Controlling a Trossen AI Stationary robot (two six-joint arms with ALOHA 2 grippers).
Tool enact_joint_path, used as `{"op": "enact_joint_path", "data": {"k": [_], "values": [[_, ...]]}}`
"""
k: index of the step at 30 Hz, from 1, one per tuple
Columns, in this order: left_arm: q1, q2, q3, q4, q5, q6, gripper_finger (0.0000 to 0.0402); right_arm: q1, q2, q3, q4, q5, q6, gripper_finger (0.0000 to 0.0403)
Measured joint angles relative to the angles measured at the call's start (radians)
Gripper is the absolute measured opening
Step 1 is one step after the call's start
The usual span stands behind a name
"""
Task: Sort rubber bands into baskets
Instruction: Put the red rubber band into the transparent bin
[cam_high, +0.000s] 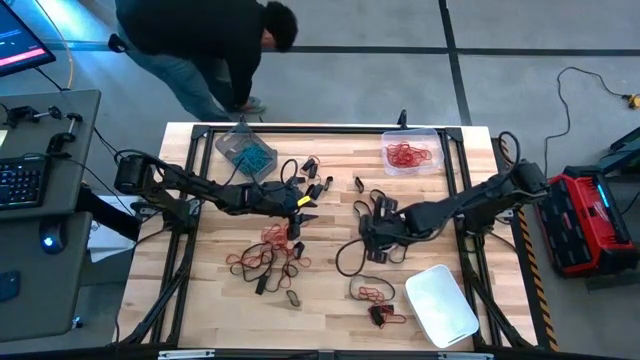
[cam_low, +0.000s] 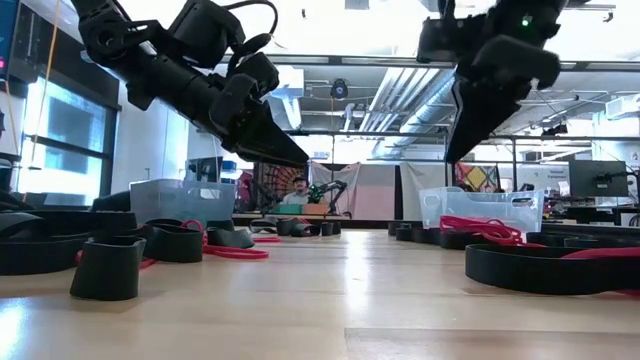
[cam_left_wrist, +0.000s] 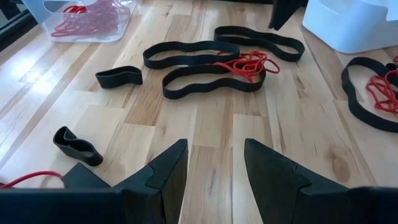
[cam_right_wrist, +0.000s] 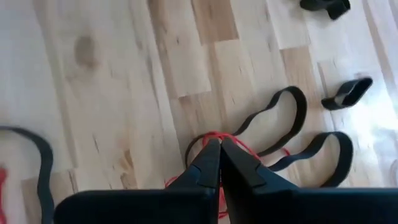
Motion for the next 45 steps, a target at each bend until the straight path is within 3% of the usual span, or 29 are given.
{"op": "enact_joint_path", "data": {"k": [11, 15, 21, 28, 45], "values": [[0.0, 0.0, 0.0, -0.008, 0.0, 0.001, 0.0152, -0.038, 0.084, -0.063, 0.039, -0.042, 0.046, 0.0095], [-0.001, 0.0, 0.0, -0.01, 0.0, 0.001, 0.0152, -0.051, 0.121, -0.063, 0.042, -0.052, 0.014, 0.0107], [0.0, 0.0, 0.0, -0.017, 0.0, 0.001, 0.0152, -0.073, 0.154, -0.063, 0.042, -0.081, -0.001, 0.0082], [0.0, 0.0, 0.0, -0.021, 0.0, 0.006, 0.0152, -0.085, 0.169, -0.058, 0.026, -0.094, -0.036, 0.0007], [0.0, 0.0, 0.0, -0.022, 0.005, -0.007, 0.0152, 0.011, 0.168, 0.184, -0.243, 0.002, -0.056, 0.0]]}}
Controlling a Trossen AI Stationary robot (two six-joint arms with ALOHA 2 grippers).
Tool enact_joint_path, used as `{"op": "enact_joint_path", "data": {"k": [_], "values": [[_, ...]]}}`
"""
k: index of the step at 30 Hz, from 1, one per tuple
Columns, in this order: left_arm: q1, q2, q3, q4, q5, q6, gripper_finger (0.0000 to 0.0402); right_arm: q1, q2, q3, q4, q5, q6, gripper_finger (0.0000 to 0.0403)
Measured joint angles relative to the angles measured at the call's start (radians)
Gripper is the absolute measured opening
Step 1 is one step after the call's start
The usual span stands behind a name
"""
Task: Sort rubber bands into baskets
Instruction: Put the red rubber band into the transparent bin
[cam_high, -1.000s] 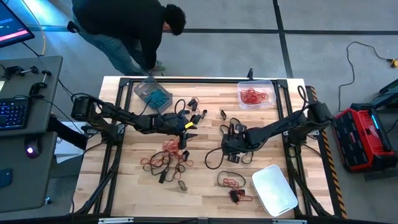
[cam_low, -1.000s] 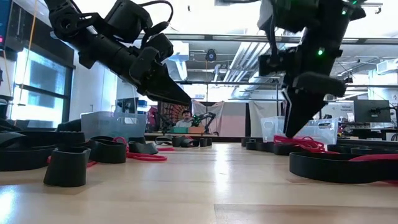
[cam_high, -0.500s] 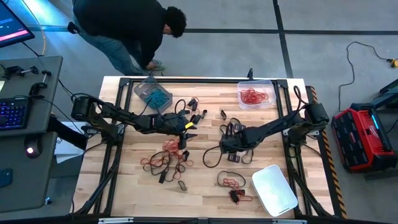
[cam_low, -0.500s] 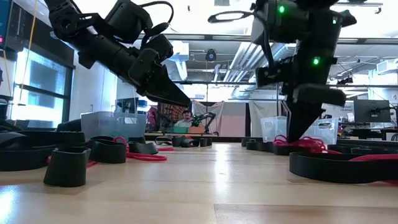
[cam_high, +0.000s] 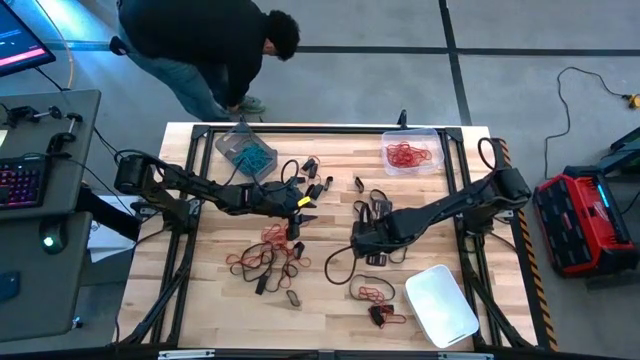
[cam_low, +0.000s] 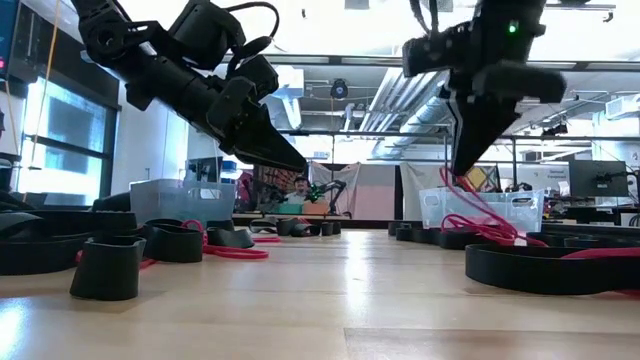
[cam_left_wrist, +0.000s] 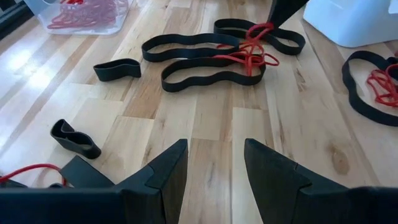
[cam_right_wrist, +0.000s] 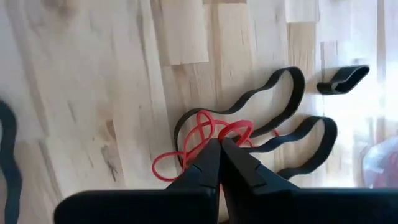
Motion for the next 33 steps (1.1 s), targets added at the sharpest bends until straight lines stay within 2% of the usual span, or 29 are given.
{"op": "enact_joint_path", "data": {"k": [4, 9, 19, 23, 28, 33], "values": [[0.0, 0.0, 0.0, -0.001, 0.001, -0.002, 0.0152, -0.004, -0.034, -0.02, 0.037, -0.045, -0.066, 0.0], [0.0, 0.0, 0.0, 0.0, 0.002, -0.002, 0.0152, -0.024, -0.134, -0.128, 0.169, -0.083, -0.14, 0.0], [0.0, 0.0, 0.0, -0.001, 0.001, -0.002, 0.0152, -0.078, -0.429, -0.324, 0.271, -0.022, -0.052, 0.0], [0.0, 0.0, 0.0, 0.0, 0.001, -0.003, 0.0152, -0.068, -0.448, -0.347, 0.278, -0.022, -0.038, 0.0], [0.0, 0.0, 0.0, 0.0, 0.001, -0.003, 0.0152, -0.078, -0.456, -0.346, 0.279, 0.1, -0.022, 0.0], [0.0, 0.0, 0.0, -0.004, 0.0, -0.011, 0.0152, -0.098, -0.494, -0.346, 0.313, 0.13, -0.003, 0.0]]}}
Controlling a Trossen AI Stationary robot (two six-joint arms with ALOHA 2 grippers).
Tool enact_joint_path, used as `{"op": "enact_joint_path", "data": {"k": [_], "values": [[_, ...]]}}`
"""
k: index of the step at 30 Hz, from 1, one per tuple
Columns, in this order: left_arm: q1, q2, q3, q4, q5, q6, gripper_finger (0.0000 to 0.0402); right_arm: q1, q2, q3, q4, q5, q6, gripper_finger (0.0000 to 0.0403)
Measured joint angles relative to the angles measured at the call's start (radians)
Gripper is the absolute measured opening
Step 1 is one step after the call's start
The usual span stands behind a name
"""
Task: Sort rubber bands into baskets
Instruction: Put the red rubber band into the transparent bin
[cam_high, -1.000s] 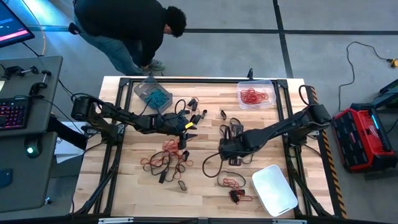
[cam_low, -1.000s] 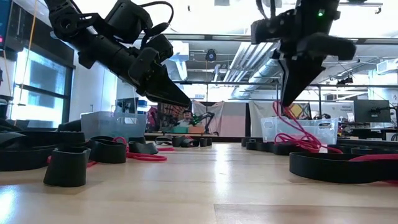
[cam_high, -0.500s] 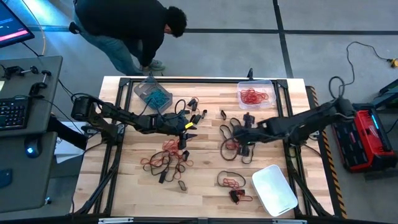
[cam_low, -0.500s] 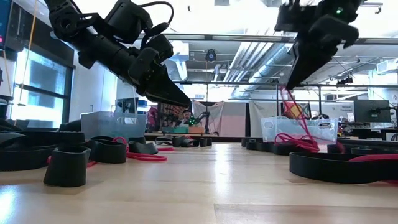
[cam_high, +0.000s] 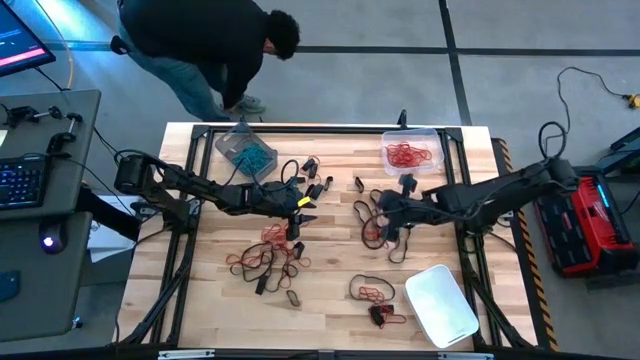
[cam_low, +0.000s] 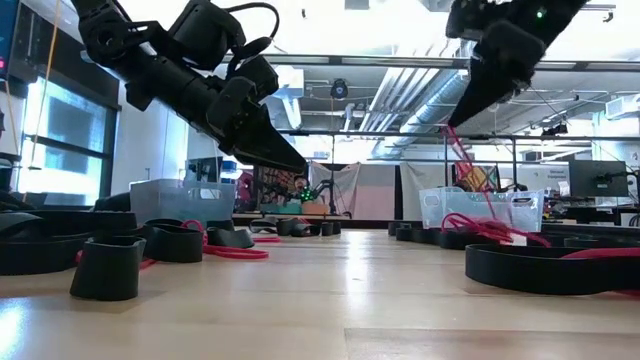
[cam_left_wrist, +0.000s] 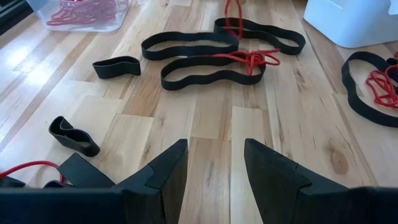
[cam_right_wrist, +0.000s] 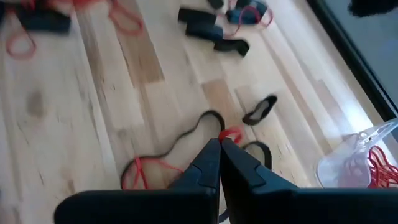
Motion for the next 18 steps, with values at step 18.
{"op": "enact_joint_path", "data": {"k": [18], "values": [[0.0, 0.0, 0.0, 0.003, -0.002, 0.0, 0.0152, -0.098, -0.242, 0.001, 0.038, 0.395, -0.077, 0.0]]}}
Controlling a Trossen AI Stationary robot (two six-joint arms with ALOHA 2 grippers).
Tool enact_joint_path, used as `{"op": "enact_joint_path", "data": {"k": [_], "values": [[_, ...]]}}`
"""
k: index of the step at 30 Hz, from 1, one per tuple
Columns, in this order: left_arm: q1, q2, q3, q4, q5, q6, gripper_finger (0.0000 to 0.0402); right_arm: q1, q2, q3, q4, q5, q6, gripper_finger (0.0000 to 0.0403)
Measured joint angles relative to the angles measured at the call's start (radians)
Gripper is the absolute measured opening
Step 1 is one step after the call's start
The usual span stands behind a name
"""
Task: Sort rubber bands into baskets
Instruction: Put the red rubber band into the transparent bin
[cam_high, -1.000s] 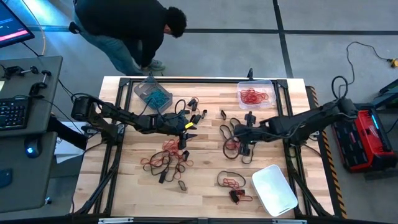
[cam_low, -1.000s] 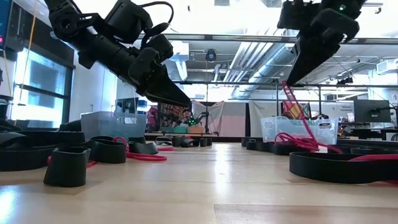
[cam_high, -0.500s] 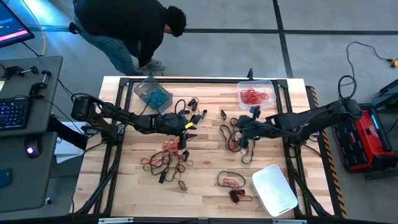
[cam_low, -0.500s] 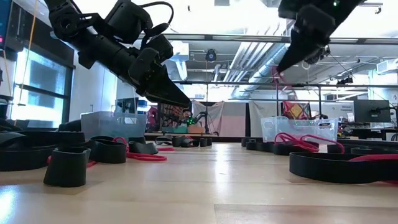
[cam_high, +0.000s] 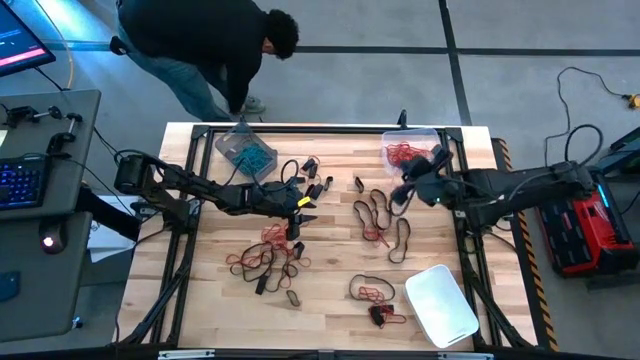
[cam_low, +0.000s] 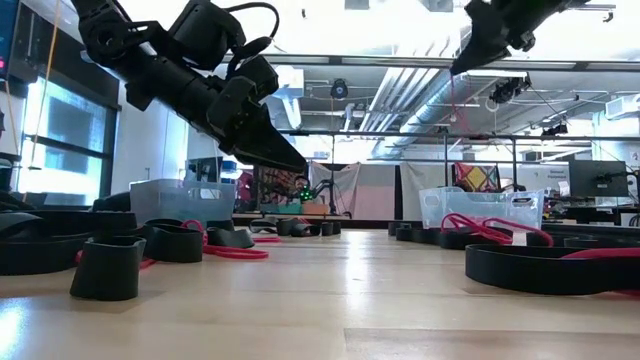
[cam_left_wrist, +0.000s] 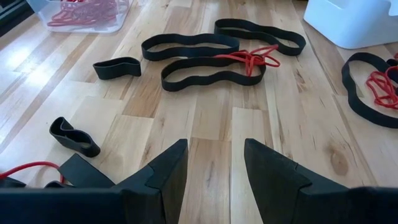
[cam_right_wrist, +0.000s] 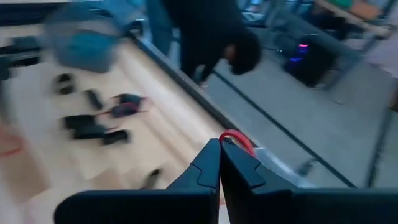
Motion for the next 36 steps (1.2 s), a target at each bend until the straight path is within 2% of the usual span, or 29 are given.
{"op": "enact_joint_path", "data": {"k": [12, 21, 23, 28, 32, 36], "values": [[0.0, 0.0, 0.0, 0.0, 0.0, 0.001, 0.0152, -0.322, 0.006, 0.0, -0.017, 0.005, -0.119, 0.0], [0.0, 0.0, 0.0, 0.0, 0.0, 0.01, 0.0152, -0.528, 0.024, 0.0, -0.014, -0.038, -0.185, 0.0], [0.0, 0.0, 0.0, 0.0, 0.0, 0.01, 0.0152, -0.562, 0.039, 0.0, -0.012, -0.1, -0.187, 0.0], [0.0, 0.0, 0.0, 0.0, 0.0, 0.011, 0.0152, -0.619, 0.091, 0.0, -0.018, -0.426, -0.152, 0.0], [0.0, 0.0, 0.0, 0.0, 0.0, 0.011, 0.0152, -0.616, 0.133, 0.0, -0.069, -0.511, -0.082, 0.0015], [0.0, 0.0, 0.0, 0.0, 0.0, 0.011, 0.0152, -0.598, 0.169, 0.0, -0.14, -0.576, 0.074, 0.006]]}}
